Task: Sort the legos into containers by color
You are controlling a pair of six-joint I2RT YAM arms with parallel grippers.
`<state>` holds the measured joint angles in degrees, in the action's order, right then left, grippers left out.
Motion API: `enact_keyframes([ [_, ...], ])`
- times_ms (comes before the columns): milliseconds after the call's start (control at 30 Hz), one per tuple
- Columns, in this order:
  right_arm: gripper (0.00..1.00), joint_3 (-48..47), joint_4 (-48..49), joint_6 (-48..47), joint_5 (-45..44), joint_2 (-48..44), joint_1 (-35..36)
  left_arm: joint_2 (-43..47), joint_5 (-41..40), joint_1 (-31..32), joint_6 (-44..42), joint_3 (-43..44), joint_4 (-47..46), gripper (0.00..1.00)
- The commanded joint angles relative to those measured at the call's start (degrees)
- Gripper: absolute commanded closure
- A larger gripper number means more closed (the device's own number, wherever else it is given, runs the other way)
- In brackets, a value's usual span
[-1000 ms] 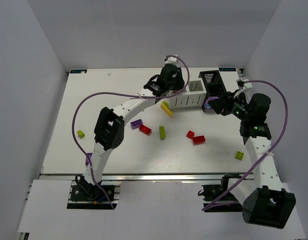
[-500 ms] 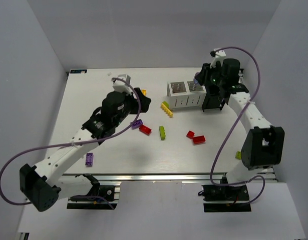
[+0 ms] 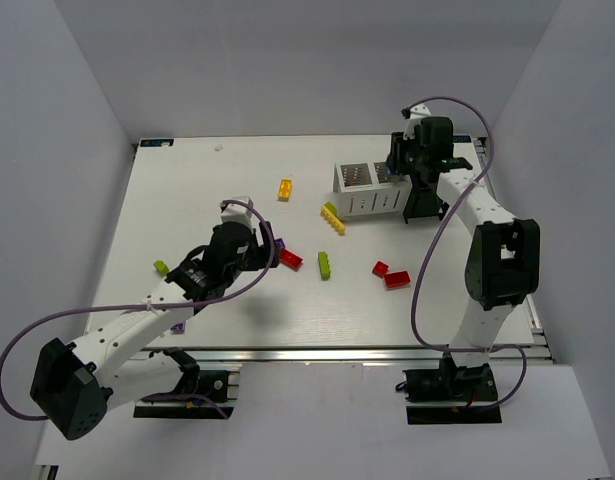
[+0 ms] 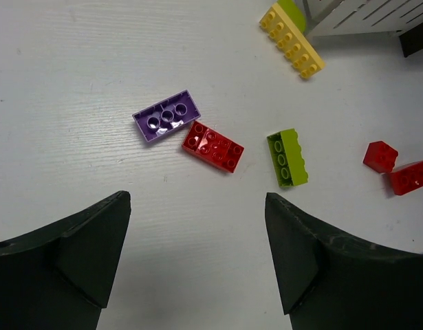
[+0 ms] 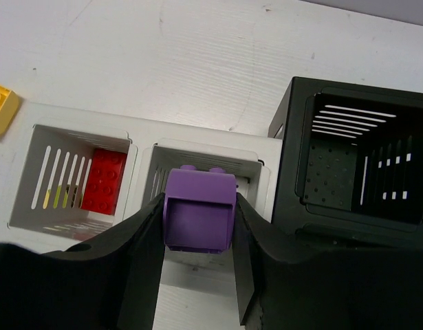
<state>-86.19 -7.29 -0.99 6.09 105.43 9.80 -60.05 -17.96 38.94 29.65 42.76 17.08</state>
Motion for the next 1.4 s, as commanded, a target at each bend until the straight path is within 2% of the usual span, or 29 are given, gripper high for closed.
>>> enact_keyframes([
  [0,0.57,-3.5,-0.4,-1.1,1.3,0.7,0.1,1.3,-1.6,-0.1,1.3,-0.8,-0.7,0.11],
  [67,0.43,-3.7,-0.4,-1.0,1.8,0.7,0.1,0.5,-2.4,-0.1,2.4,-0.6,0.1,0.09],
  [133,0.36,-3.5,-0.7,-1.0,2.8,0.2,0.1,-0.8,-3.2,-0.1,4.5,0.2,1.2,0.06],
  [333,0.35,-2.0,-0.5,-1.1,2.9,-5.1,-0.4,-8.4,-7.9,-0.1,12.9,5.5,8.9,0.07],
  [433,0.37,4.4,1.6,-1.2,5.5,-13.3,-0.7,-11.2,-9.2,-0.1,15.8,7.9,12.0,0.11],
  [533,0.44,13.8,2.5,-6.4,20.9,-24.7,-1.8,-15.0,-8.6,-0.1,16.2,10.3,11.0,0.13],
  [567,0.45,16.5,2.4,-8.2,31.8,-30.9,-2.3,-16.4,-8.2,-0.6,16.1,11.1,10.5,0.14],
  [600,0.44,22.5,3.2,-9.6,37.2,-34.1,-2.5,-19.6,-7.1,-1.1,15.8,13.6,10.5,0.13],
  [633,0.40,25.3,3.9,-11.3,42.0,-39.5,-2.7,-21.4,-6.7,-1.1,15.9,15.0,11.6,0.12],
  [667,0.31,27.6,4.5,-10.9,48.0,-41.7,-2.6,-23.2,-6.5,-1.7,16.1,16.6,12.4,0.05],
  [733,0.11,33.6,5.4,-9.4,52.3,-45.7,-2.7,-28.2,-5.3,-2.3,18.2,21.7,15.9,0.02],
  [767,0.11,35.3,6.6,-8.9,54.9,-49.3,-3.4,-29.8,-5.0,-3.0,18.9,23.4,17.4,0.02],
  [900,0.12,37.2,5.4,-9.4,56.0,-51.3,-5.1,-36.8,-3.4,-5.3,36.6,32.9,29.8,0.02],
  [967,0.14,38.1,6.6,-8.8,56.8,-50.9,-5.5,-39.6,-0.9,-5.8,42.2,37.4,35.6,0.02],
  [1067,0.15,38.8,6.7,-8.4,58.9,-50.7,-6.1,-40.3,2.1,-6.5,51.9,38.8,36.0,0.02],
  [1167,0.16,39.1,6.6,-7.8,60.0,-51.0,-6.9,-39.5,4.5,-6.5,64.2,37.0,32.7,0.02],
  [1267,0.16,39.3,6.7,-7.4,60.6,-51.3,-8.0,-40.0,5.6,-7.1,71.7,36.2,32.6,0.04],
  [1367,0.17,39.3,6.7,-7.0,61.5,-51.5,-8.5,-41.1,6.1,-7.1,75.6,35.8,33.2,0.06],
])
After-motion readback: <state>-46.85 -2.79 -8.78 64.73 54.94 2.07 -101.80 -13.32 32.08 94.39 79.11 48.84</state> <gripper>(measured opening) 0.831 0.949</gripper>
